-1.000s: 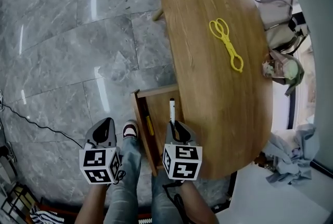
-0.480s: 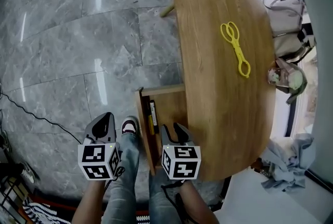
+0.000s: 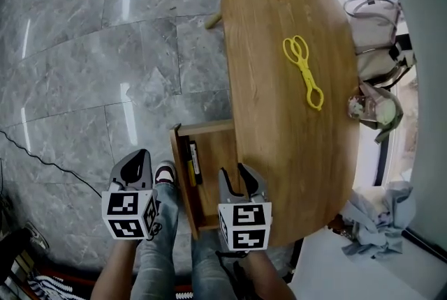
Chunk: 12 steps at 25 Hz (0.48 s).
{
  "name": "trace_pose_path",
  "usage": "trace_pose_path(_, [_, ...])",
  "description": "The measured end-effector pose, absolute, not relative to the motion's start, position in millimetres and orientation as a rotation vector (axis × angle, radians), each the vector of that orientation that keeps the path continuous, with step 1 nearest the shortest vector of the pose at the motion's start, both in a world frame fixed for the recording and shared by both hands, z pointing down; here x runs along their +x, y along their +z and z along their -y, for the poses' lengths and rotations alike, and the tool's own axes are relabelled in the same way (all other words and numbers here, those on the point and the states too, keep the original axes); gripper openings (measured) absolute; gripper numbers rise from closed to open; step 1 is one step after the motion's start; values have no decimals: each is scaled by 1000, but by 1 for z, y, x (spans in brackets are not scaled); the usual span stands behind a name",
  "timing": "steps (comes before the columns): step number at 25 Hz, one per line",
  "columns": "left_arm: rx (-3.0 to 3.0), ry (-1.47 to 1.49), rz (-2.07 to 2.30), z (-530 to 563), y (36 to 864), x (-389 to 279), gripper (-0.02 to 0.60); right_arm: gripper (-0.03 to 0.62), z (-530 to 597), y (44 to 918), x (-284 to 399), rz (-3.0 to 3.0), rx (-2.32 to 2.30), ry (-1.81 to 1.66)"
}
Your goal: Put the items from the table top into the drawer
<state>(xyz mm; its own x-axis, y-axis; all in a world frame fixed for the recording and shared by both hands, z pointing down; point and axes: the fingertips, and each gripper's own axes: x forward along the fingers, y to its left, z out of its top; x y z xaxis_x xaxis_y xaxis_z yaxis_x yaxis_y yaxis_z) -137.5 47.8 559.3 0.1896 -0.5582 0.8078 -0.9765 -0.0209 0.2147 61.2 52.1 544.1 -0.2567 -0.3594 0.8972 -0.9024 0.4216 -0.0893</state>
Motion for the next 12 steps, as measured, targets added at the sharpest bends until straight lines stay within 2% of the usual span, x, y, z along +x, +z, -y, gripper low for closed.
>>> trace_pose_path(12, [1756,621,1436,8,555,-91,-5,146,23,533,156,1730,1186,684])
